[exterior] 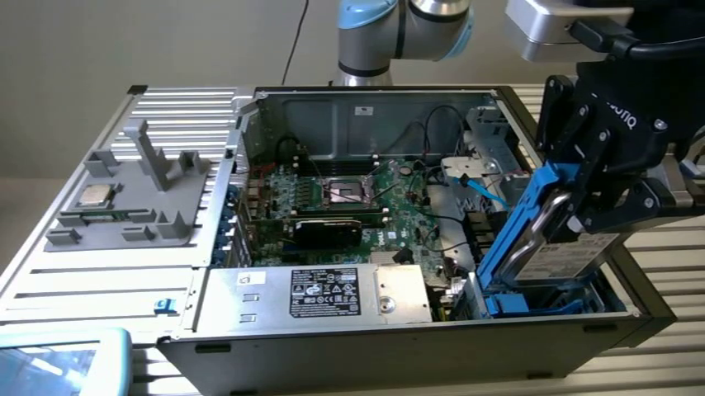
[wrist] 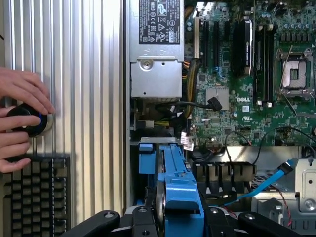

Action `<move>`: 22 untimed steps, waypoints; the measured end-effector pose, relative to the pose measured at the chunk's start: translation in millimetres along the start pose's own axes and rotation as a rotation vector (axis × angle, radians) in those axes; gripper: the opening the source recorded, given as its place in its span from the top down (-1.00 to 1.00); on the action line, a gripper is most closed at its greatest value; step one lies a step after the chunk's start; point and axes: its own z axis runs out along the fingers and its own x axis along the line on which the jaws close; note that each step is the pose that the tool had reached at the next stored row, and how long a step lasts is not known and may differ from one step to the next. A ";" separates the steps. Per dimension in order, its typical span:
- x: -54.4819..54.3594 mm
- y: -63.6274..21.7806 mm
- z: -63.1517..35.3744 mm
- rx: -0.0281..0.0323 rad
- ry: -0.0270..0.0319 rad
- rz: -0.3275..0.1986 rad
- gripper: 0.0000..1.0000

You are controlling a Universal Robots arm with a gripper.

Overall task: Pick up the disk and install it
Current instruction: 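Insert the disk into the insertion slot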

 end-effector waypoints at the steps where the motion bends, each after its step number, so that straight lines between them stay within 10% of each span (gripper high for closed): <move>1: 0.0 0.0 0.6 0.0004 0.0000 0.000 0.25; 22: 0.2 0.2 9.9 0.0066 -0.0001 0.000 0.25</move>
